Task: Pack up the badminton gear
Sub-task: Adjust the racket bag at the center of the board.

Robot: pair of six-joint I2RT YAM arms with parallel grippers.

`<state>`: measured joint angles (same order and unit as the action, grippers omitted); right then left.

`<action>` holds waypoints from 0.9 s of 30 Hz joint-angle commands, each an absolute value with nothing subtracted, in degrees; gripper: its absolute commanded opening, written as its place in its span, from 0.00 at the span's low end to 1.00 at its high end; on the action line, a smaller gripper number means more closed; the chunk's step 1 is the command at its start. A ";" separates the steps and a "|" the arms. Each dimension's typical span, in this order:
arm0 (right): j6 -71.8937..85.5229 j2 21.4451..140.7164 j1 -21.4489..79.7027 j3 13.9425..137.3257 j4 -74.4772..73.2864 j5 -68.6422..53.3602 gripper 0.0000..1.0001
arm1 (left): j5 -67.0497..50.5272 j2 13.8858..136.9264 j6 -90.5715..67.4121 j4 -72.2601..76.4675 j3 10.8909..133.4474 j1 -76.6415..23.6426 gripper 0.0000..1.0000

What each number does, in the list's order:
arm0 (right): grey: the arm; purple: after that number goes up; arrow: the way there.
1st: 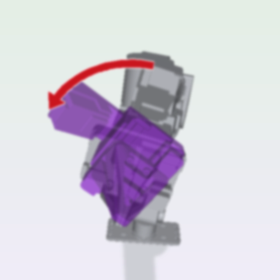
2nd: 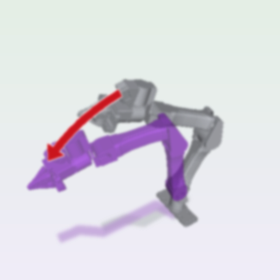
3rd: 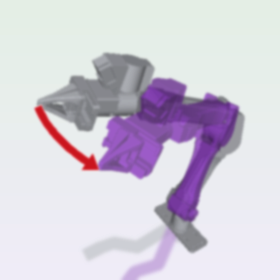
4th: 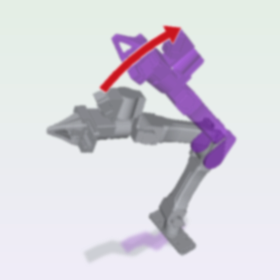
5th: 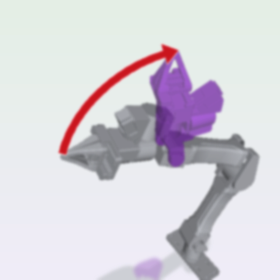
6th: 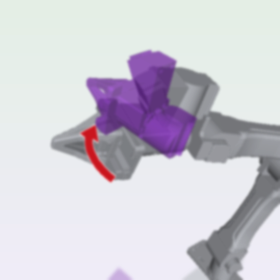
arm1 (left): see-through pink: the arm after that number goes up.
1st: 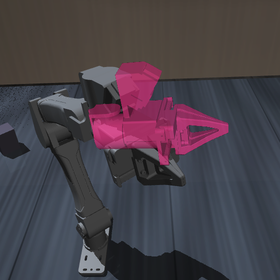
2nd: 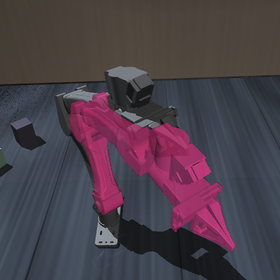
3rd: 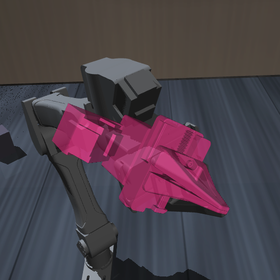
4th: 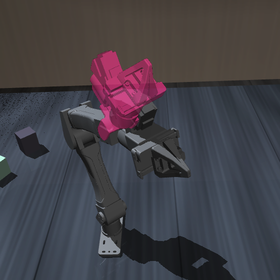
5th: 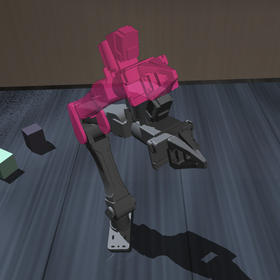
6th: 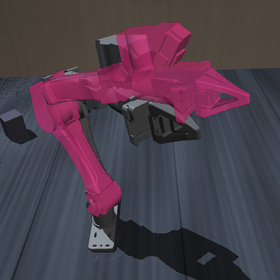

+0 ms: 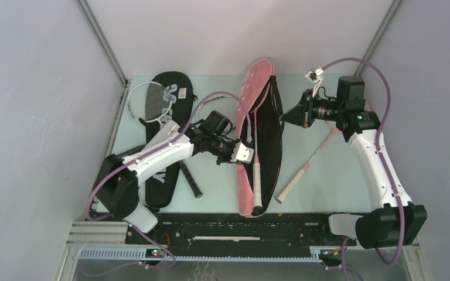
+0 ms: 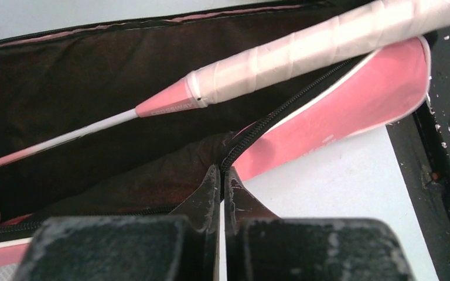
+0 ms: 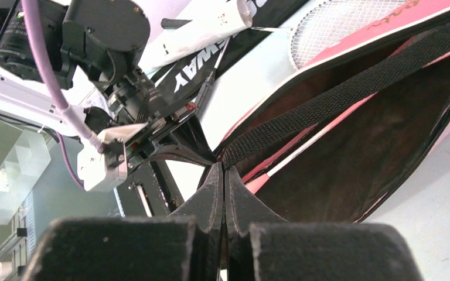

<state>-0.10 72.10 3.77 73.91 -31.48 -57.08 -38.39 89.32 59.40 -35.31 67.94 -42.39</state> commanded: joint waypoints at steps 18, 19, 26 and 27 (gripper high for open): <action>-5.50 69.88 3.43 78.59 -35.68 -63.96 0.00 | -41.50 86.50 53.78 -29.38 65.51 -40.45 0.03; -5.74 70.06 3.41 77.84 -35.65 -63.45 0.00 | -41.63 86.71 52.96 -29.06 65.56 -40.53 0.06; -6.77 71.70 3.35 75.22 -35.70 -63.07 0.00 | -39.96 87.61 48.41 -27.88 66.24 -41.99 0.45; -6.66 71.72 3.36 75.18 -35.58 -63.11 0.00 | -39.60 87.59 47.70 -27.60 66.33 -42.17 0.51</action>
<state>-5.50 72.07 3.70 74.89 -36.64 -61.98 -40.45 87.35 51.81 -30.48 66.50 -41.28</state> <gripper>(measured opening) 0.006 0.420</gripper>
